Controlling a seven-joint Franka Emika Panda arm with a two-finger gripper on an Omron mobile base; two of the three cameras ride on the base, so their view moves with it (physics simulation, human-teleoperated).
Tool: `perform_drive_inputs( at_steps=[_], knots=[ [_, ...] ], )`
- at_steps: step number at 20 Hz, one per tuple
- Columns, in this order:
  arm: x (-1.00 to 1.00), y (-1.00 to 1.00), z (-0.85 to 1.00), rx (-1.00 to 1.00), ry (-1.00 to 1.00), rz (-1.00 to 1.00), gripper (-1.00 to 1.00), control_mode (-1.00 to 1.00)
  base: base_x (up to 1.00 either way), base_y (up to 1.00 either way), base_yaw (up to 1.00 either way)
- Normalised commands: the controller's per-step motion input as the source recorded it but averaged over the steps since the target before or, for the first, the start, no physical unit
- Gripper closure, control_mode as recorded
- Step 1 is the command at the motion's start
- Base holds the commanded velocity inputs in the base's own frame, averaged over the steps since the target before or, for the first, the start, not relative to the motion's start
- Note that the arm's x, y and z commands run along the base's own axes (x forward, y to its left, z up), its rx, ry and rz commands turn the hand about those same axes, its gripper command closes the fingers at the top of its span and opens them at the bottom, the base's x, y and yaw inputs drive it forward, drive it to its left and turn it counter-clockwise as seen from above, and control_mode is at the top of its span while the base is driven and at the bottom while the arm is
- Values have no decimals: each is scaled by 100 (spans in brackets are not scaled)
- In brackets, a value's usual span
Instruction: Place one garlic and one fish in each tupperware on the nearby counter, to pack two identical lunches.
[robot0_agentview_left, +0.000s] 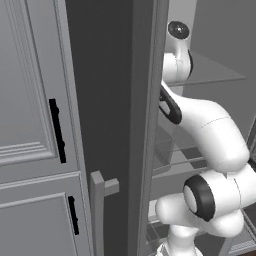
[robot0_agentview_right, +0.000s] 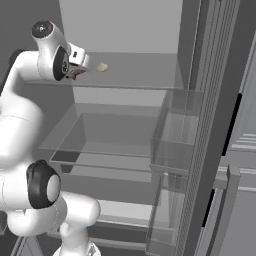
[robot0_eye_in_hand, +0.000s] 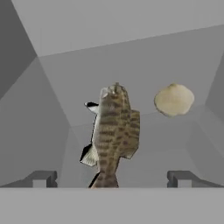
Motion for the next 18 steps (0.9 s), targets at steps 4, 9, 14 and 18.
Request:
perform_drive_inputs(
  at_steps=[4, 9, 14, 18],
  knots=[
    [46, 0, -24, -1, 0, 0, -100, -100, 0, 0, 0],
    [43, 9, -7, -2, 2, 0, -100, -100, 0, 0, 0],
    [27, 4, -28, -5, 9, 0, -100, -100, 0, 0, 0],
    [19, 0, -43, -6, 5, 0, 100, -100, 0, 0, 0]
  ],
)
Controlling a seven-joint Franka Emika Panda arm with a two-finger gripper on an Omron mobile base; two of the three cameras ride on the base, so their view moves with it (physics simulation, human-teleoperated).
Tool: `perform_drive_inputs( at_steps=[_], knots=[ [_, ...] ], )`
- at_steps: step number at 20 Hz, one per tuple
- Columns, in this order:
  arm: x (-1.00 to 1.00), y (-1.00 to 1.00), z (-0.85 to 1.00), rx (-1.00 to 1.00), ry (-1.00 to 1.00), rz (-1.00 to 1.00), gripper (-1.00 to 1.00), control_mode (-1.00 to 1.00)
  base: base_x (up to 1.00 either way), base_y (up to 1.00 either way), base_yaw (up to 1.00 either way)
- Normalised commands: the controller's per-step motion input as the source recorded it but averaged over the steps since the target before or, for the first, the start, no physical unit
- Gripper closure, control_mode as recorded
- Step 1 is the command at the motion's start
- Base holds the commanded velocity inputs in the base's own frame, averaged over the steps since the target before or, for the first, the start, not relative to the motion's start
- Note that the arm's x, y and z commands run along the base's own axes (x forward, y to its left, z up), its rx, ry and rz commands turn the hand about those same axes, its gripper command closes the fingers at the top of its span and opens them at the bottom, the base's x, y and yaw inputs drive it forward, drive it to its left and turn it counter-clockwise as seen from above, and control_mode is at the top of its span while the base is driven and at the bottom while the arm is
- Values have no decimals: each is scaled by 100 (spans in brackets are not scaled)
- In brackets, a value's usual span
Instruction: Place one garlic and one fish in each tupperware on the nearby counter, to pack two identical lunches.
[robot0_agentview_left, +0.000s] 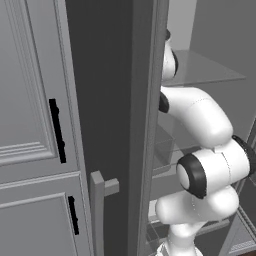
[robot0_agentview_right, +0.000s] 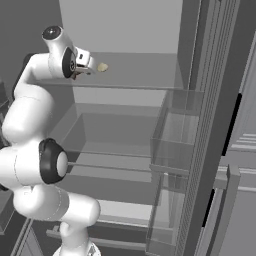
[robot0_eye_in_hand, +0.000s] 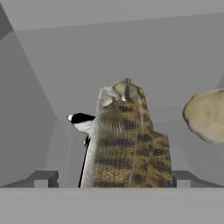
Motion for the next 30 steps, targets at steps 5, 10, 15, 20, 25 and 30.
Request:
perform_drive_inputs(
  at_steps=[5, 10, 15, 20, 25, 30],
  knots=[
    [10, -4, -15, -1, 0, 0, 100, -100, 0, 0, 0],
    [-14, 0, 0, 0, 0, 0, 100, -100, 0, 0, 0],
    [-97, -31, -1, 10, -22, 0, 100, -100, 0, 0, 0],
    [-100, -57, 0, 28, -51, 0, 100, -100, 0, 0, 0],
    [-100, -61, 0, 23, -23, 0, 100, -100, 0, 0, 0],
    [-100, -49, -10, 5, -1, 0, 100, -100, 0, 0, 0]
  ],
)
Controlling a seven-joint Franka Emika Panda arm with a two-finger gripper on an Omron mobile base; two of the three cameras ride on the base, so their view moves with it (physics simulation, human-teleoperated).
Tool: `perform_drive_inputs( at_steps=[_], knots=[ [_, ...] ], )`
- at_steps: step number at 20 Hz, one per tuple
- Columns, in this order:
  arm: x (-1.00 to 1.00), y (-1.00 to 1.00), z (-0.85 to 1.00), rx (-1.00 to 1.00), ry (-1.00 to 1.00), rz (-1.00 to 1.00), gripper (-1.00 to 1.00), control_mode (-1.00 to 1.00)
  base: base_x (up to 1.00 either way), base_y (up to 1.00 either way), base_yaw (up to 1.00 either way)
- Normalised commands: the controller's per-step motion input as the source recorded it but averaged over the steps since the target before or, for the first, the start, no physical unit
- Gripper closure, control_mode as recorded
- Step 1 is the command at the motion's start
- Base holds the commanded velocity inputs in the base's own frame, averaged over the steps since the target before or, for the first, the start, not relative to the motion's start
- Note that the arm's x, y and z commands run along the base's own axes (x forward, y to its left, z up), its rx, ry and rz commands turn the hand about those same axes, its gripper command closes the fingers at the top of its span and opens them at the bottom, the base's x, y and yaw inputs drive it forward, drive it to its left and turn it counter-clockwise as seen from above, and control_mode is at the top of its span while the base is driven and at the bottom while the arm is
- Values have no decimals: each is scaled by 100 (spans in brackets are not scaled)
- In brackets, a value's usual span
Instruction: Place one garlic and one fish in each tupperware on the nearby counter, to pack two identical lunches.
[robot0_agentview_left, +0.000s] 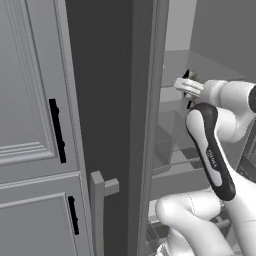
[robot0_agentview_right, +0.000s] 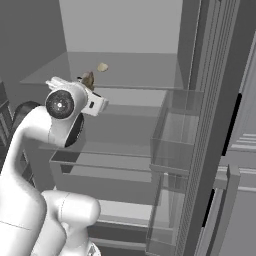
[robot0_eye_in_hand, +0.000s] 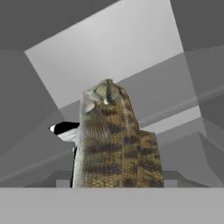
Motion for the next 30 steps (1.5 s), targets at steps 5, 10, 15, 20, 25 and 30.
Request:
perform_drive_inputs(
  at_steps=[5, 10, 15, 20, 25, 30],
  knots=[
    [-100, -32, -82, -4, 26, -1, 100, -100, 0, 0, 0],
    [-44, -6, -97, -18, 45, -1, 100, -100, 0, 0, 0],
    [0, 0, 0, 0, 0, 0, 100, 100, -92, -6, 0],
    [0, 0, 0, 0, 0, 0, 100, 100, -100, -34, -4],
    [0, 0, 0, 0, 0, 0, 100, 100, -100, -45, -21],
    [0, 0, 0, 0, 0, 0, 100, 100, -61, -10, -77]
  ],
)
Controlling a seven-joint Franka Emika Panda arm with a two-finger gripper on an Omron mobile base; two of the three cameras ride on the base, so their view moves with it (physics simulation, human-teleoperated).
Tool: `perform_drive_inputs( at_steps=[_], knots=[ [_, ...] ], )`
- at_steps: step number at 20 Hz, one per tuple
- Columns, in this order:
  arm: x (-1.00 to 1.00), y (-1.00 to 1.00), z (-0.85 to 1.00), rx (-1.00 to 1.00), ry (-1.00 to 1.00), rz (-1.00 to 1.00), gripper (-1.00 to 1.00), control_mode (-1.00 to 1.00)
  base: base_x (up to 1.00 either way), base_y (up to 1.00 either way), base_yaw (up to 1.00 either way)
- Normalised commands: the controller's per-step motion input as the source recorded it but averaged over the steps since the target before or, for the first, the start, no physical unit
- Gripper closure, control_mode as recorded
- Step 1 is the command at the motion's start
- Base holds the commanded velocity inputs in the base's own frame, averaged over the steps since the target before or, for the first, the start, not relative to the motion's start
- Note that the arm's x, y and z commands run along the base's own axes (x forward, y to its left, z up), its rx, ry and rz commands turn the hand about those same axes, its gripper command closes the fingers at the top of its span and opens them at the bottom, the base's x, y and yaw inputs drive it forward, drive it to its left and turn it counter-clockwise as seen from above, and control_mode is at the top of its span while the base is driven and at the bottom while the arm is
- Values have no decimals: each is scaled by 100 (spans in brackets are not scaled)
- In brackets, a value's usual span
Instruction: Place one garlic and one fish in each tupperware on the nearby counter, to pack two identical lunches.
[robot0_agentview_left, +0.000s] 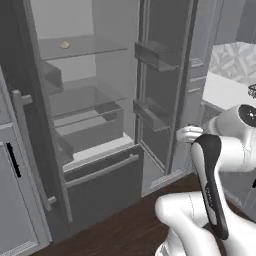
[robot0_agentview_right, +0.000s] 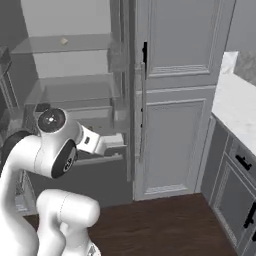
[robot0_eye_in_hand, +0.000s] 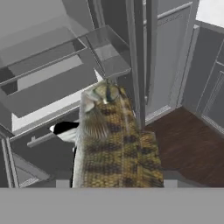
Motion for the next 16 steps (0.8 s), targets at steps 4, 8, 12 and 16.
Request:
perform_drive_inputs(
  at_steps=[4, 8, 12, 16],
  knots=[
    [0, 0, 0, 0, 0, 0, 100, 100, -3, 0, -100],
    [0, 0, 0, 0, 0, 0, 100, 100, -1, 0, -100],
    [0, 0, 0, 0, 0, 0, 100, 100, 0, 0, -100],
    [0, 0, 0, 0, 0, 0, 100, 100, 0, -5, -100]
  ],
)
